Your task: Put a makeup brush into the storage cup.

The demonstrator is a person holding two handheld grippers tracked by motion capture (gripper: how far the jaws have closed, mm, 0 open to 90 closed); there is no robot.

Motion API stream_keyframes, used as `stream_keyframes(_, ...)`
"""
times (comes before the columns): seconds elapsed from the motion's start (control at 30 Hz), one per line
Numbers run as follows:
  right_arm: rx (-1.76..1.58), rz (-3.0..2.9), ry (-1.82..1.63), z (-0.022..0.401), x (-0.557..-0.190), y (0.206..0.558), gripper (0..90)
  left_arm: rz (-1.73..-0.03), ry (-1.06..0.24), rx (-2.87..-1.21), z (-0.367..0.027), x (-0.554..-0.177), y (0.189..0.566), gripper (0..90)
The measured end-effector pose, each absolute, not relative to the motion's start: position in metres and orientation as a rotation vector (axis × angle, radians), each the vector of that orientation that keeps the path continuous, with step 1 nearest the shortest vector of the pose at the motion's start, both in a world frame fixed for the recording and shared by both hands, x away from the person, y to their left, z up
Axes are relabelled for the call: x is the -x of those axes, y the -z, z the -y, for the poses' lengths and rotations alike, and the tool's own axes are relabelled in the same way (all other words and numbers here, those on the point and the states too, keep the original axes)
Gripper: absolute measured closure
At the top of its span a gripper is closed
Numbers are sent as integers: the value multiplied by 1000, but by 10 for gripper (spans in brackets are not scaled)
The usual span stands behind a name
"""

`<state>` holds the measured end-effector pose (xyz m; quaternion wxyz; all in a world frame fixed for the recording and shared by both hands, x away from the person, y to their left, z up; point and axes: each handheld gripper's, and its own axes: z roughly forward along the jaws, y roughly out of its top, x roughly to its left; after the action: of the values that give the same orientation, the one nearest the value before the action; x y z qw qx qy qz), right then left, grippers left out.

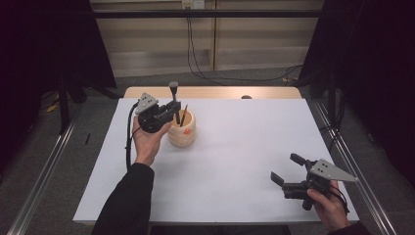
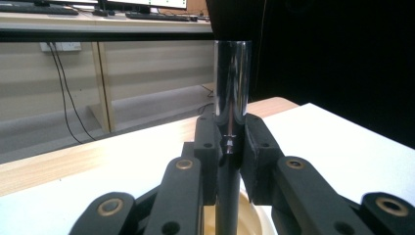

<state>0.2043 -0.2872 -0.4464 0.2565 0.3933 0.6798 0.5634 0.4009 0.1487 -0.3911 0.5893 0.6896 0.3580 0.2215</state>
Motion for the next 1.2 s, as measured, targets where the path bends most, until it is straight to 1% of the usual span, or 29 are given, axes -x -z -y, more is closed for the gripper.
stream_keyframes(0.17,-1078,-1843,-1532,286,-204,447,8,-849,-522,-1621,-150,-400,399,789)
stream_keyframes(0.43,-1074,-1856,-1521,286,-205,447,11,-862,-496,-1601,-156,-401,410,788)
stream_keyframes(0.8,-1085,-1850,-1520,286,-205,447,11,-863,-492,-1626,-149,-400,417,787)
stream_keyframes(1.2,-1082,-1856,-1519,286,-205,448,10,-884,-492,-1632,-152,-400,426,780)
